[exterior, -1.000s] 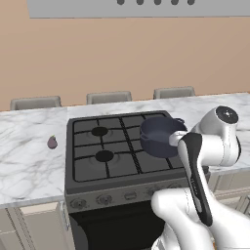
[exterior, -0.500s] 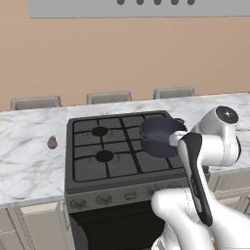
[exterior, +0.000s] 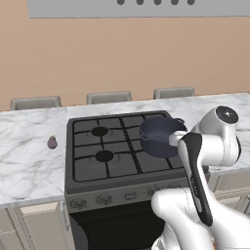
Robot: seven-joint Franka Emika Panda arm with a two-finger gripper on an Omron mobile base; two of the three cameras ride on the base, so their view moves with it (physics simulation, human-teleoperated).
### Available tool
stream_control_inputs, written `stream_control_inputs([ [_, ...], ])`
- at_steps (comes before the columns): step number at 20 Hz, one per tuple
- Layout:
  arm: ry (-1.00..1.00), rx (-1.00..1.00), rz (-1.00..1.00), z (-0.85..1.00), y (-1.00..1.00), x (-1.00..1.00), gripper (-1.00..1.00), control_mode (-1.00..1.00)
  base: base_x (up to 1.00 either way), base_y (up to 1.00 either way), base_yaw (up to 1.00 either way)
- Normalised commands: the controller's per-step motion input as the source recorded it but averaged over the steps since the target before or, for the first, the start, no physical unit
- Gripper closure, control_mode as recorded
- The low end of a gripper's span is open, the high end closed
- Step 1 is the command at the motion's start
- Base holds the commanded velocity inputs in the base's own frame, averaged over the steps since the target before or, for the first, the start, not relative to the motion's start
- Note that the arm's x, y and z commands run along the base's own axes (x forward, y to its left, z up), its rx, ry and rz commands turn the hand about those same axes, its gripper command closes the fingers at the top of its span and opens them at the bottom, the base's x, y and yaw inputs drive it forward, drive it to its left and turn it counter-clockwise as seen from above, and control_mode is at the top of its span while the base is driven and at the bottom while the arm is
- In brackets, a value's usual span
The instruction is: Turn on the burner for the pot on the stove. Wait thirty seconds for the pot to heat up. Then add the eggplant to the pot.
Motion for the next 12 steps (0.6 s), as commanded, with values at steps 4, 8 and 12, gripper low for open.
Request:
stream_control_inputs([
  [4, 0.00, 0.00, 0.00, 0.00, 0.00, 0.00, -1.00, -1.00, 0.00, 0.00, 0.00],
  [8, 0.00, 0.00, 0.00, 0.00, 0.00, 0.00, -1.00, -1.00, 0.00, 0.00, 0.00],
  [12, 0.00, 0.00, 0.00, 0.00, 0.00, 0.00, -1.00, -1.00, 0.00, 0.00, 0.00],
])
